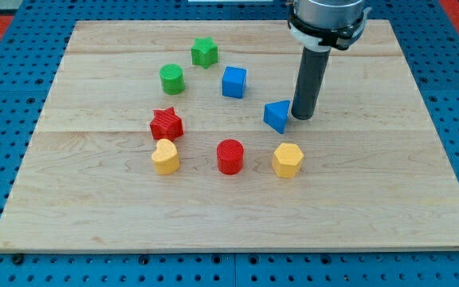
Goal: Move the blue triangle diagonally to the yellow hexagon
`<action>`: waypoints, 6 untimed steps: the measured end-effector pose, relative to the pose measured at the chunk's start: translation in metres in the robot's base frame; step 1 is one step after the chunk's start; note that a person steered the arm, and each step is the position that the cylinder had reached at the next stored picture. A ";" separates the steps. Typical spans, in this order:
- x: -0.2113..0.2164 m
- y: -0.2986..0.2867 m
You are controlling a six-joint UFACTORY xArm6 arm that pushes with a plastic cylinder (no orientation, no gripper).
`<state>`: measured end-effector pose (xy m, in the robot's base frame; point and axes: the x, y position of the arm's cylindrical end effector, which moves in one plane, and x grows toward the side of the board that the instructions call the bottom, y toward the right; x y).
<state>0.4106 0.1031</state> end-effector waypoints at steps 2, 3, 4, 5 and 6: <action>0.015 -0.027; 0.015 -0.027; 0.013 -0.027; 0.013 -0.028; 0.013 -0.041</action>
